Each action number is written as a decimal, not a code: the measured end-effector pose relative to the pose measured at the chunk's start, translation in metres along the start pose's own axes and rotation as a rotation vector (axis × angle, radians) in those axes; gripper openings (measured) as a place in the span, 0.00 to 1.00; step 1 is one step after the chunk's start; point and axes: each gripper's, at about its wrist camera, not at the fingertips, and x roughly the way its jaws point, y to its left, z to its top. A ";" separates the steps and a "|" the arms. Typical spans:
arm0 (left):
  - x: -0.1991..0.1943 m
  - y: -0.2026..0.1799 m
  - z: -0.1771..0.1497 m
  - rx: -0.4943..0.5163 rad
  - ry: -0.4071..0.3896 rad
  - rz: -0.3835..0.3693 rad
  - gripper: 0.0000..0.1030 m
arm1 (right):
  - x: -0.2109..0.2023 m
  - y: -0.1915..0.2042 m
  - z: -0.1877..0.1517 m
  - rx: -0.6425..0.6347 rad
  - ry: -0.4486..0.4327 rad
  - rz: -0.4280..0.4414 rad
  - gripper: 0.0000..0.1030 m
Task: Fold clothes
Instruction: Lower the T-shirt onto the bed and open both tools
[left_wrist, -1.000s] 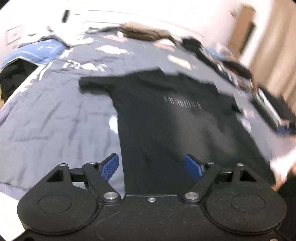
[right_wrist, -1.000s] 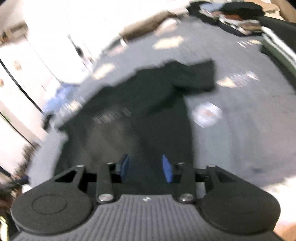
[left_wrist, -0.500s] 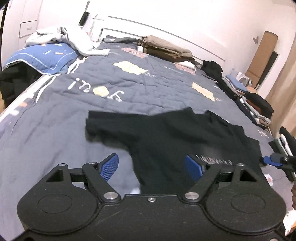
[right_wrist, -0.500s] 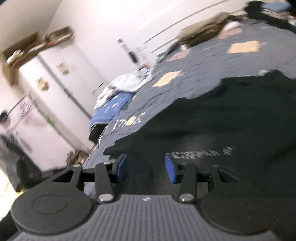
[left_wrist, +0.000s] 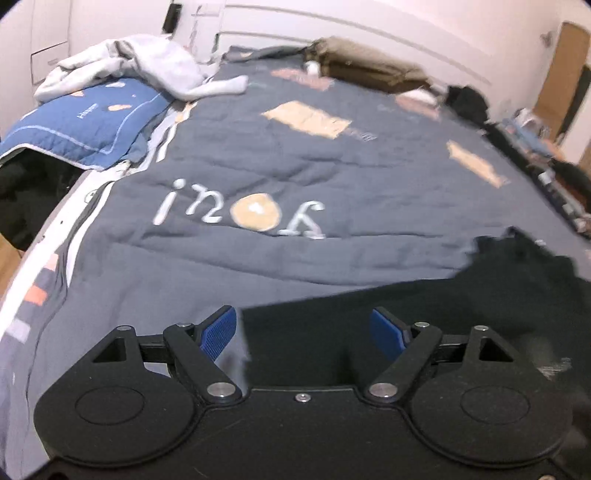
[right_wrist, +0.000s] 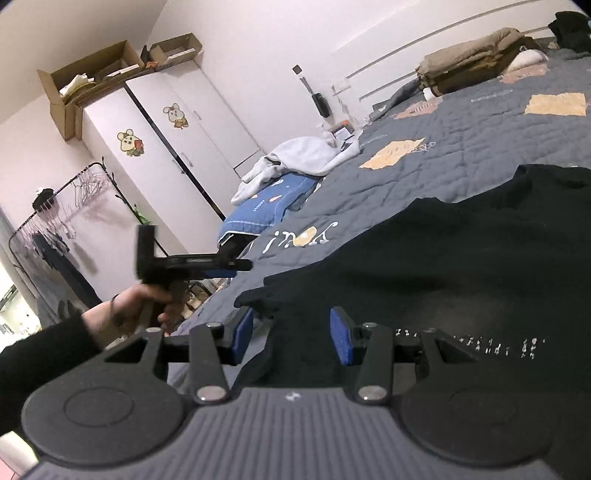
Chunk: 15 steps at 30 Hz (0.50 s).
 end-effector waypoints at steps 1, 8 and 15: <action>0.008 0.005 0.001 0.001 0.018 0.004 0.77 | 0.000 -0.001 0.001 0.006 -0.004 0.001 0.44; 0.055 0.022 0.000 0.012 0.113 -0.012 0.72 | 0.006 -0.012 -0.002 0.044 -0.002 -0.007 0.44; 0.058 0.004 0.004 0.093 -0.018 0.000 0.18 | 0.014 -0.011 -0.009 0.049 0.030 -0.008 0.44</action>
